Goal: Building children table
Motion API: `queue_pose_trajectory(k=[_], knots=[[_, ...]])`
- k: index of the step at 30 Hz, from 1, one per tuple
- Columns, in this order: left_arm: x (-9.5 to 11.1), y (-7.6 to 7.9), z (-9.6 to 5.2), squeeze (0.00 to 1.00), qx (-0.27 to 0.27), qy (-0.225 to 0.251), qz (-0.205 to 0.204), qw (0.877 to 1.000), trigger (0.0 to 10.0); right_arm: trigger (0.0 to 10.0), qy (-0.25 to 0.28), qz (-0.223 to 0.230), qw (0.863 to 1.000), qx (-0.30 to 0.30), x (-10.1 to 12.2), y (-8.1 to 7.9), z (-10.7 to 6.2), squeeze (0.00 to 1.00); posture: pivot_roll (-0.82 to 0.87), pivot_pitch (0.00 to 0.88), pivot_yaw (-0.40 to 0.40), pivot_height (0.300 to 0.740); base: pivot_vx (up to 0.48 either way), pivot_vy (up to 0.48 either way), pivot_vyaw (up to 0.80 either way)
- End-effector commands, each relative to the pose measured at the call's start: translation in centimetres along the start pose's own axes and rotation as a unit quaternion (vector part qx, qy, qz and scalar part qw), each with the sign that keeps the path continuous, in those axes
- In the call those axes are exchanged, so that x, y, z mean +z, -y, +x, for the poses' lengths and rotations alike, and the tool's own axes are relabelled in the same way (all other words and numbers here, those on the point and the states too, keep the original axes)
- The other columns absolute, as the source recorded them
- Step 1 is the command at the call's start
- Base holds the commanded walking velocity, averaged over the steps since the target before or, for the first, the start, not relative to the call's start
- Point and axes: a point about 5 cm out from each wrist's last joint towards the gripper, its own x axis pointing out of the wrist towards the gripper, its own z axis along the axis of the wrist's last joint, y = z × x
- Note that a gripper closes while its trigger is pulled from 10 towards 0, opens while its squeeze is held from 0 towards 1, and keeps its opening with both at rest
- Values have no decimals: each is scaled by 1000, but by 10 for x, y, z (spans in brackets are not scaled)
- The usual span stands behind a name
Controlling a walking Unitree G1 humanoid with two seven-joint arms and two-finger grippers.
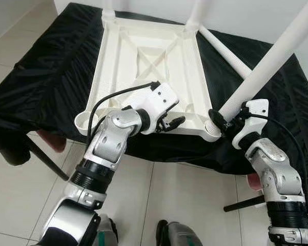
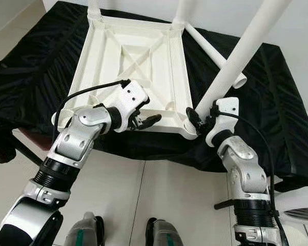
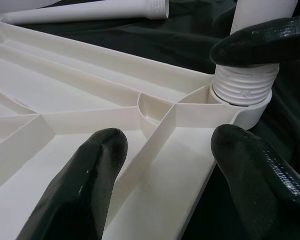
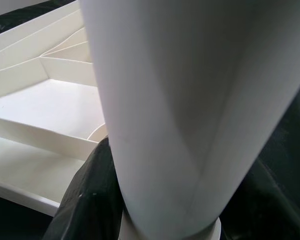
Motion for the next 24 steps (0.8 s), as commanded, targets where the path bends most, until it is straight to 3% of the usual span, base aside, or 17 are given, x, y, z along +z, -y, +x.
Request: queue_pose_trajectory(k=[1,16,24], knots=[[0,-7,-2,0,89,2,0,996,10000,10000,-46,10,999,6,-19,-2,0,0,28,116,-86,740,0,0,0],[3,-8,-2,0,93,7,-1,996,10000,10000,-37,-23,999,31,-18,-6,13,0,23,112,-85,740,0,0,0],[4,-8,-2,0,94,10,0,995,10000,10000,-49,2,998,35,-26,-10,19,0,30,105,-87,740,0,0,0]])
